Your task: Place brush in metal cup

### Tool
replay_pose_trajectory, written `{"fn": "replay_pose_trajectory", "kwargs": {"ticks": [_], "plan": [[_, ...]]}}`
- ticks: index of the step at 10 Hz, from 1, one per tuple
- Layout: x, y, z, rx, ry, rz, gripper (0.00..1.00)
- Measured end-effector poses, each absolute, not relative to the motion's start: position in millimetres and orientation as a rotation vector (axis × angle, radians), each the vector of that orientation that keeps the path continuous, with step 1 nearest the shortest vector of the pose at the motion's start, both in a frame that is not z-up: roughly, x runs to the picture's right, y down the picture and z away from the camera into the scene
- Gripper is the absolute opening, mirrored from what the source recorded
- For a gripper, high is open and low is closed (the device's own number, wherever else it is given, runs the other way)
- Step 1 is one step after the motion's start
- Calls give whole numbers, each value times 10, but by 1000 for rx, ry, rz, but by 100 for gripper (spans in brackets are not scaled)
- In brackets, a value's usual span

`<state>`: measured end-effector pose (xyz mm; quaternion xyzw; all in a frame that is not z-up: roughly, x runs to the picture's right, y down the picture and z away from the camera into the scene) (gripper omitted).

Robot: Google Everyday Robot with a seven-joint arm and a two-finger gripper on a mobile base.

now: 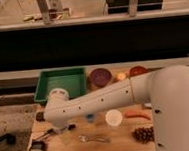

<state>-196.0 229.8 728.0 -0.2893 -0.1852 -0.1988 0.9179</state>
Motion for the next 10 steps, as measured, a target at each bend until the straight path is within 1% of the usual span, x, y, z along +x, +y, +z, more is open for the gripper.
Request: {"fn": "replay_pose_trajectory", "kwargs": {"ticks": [3, 10], "plan": [[-1895, 2149, 7472, -586, -416, -337, 80], [-1929, 2313, 7752, -596, -422, -305, 80]]}}
